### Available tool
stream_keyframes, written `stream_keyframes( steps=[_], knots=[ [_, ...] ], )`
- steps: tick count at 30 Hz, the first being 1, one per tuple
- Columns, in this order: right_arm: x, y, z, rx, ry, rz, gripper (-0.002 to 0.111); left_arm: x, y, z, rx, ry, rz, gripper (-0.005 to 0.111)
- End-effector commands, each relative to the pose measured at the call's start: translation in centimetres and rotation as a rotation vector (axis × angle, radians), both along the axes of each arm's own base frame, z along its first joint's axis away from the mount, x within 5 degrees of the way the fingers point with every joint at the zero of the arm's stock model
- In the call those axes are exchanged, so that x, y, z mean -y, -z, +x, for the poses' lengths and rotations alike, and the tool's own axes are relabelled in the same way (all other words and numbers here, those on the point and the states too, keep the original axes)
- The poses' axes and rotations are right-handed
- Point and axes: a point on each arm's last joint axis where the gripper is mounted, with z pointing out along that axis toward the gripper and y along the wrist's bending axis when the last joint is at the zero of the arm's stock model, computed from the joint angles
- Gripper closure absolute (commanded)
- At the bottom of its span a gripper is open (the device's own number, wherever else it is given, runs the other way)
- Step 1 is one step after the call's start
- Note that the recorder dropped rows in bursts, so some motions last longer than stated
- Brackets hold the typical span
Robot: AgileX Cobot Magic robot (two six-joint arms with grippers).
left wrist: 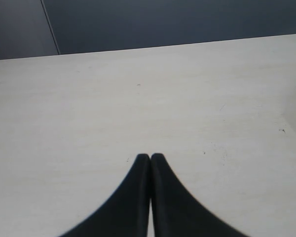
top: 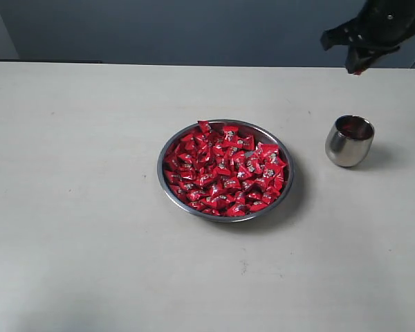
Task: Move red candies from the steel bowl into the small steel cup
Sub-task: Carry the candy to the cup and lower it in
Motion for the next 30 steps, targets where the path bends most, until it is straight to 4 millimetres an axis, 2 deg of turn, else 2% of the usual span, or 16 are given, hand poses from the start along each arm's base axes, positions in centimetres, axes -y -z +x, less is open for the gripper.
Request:
stream_keyframes(
  steps=[1, 8, 11, 27, 30],
  knots=[
    [2.8, 0.6, 0.0, -0.031, 0.103, 0.096, 0.093, 0.0, -0.4, 0.0, 0.022, 0.004, 0.002, 0.106],
    [3.1, 3.9, -0.8, -0.082, 0.106, 0.087, 0.093, 0.0, -0.4, 0.0, 0.022, 0.004, 0.002, 0.106],
    [3.1, 4.7, -1.1, -0.093, 0.110, 0.086, 0.093, 0.0, -0.4, 0.0, 0.022, 0.004, 0.002, 0.106],
    [2.9, 5.3, -1.7, -0.145, 0.097, 0.088, 0.093, 0.0, -0.4, 0.0, 0.022, 0.004, 0.002, 0.106],
    [2.9, 5.3, -1.7, -0.145, 0.097, 0.088, 0.087, 0.0, -0.4, 0.0, 0.022, 0.004, 0.002, 0.106]
  ],
)
